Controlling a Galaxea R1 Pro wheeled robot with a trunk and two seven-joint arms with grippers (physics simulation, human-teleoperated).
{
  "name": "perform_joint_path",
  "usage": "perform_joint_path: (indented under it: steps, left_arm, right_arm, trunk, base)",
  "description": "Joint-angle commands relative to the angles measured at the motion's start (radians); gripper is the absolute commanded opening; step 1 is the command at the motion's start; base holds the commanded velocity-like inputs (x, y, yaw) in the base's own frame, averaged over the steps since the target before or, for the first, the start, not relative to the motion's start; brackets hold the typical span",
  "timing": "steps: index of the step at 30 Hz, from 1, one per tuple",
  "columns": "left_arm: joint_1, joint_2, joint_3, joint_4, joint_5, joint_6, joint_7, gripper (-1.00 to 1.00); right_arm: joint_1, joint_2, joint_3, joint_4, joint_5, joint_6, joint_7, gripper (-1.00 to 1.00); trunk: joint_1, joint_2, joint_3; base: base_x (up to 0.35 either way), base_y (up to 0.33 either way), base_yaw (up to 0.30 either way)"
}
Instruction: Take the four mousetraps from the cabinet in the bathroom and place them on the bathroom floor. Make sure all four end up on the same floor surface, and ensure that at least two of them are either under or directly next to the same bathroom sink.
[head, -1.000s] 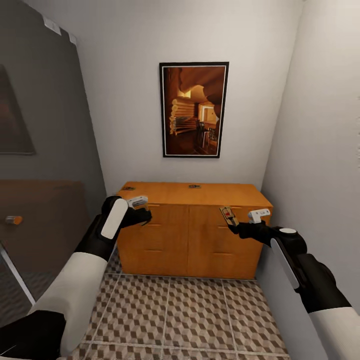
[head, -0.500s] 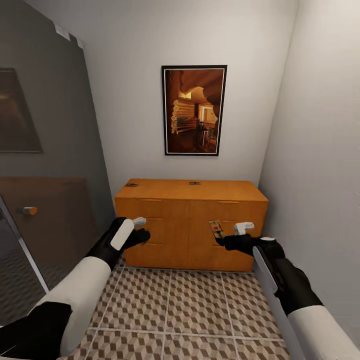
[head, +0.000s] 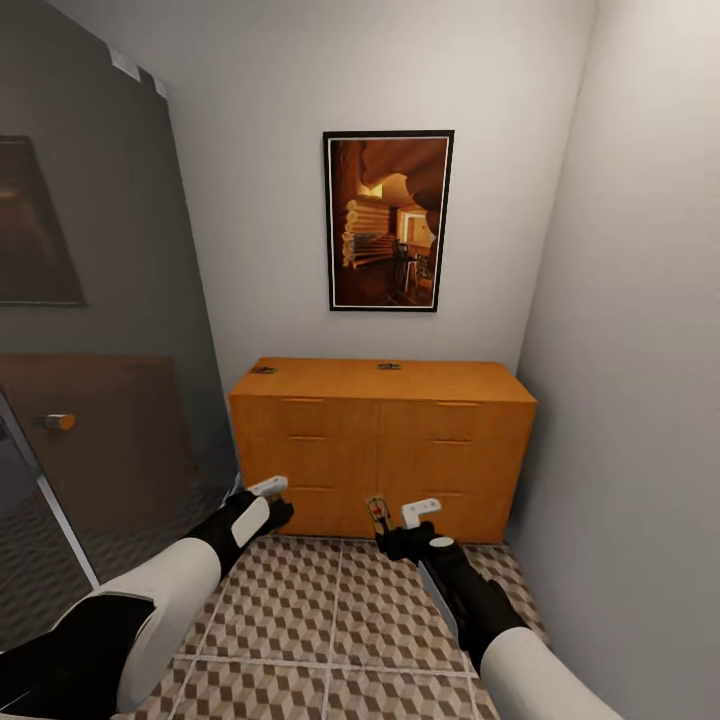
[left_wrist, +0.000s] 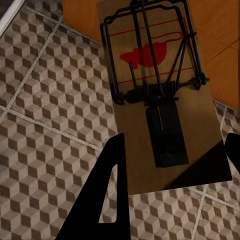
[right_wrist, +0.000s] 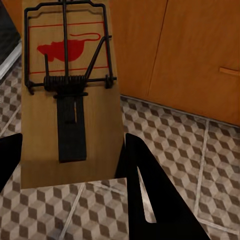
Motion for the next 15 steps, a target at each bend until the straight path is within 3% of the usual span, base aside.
perform_joint_path:
  steps: [1, 6, 15]
  left_arm:
    - [0.0, -0.001, -0.007, -0.005, 0.008, 0.003, 0.006, -1.0]
    - [0.0, -0.006, -0.004, -0.01, 0.005, 0.001, 0.015, -1.0]
    - [0.0, -0.006, -0.004, -0.01, 0.005, 0.004, 0.015, -1.0]
  right_arm:
    - [0.0, -0.001, 0.001, -0.002, 0.004, 0.004, -0.002, -1.0]
    - [0.0, -0.005, 0.0, -0.061, 0.005, 0.01, -0.005, -1.0]
    - [0.0, -0.005, 0.0, -0.063, -0.002, 0.016, -0.007, -1.0]
  trunk:
    - [0.0, -0.001, -0.001]
    - [0.0, -0.001, -0.001]
    - [0.0, -0.001, -0.001]
  base:
    - [-0.015, 0.0, 0.0]
    - [-0.276, 0.0, 0.0]
    - [-0.343, 0.0, 0.0]
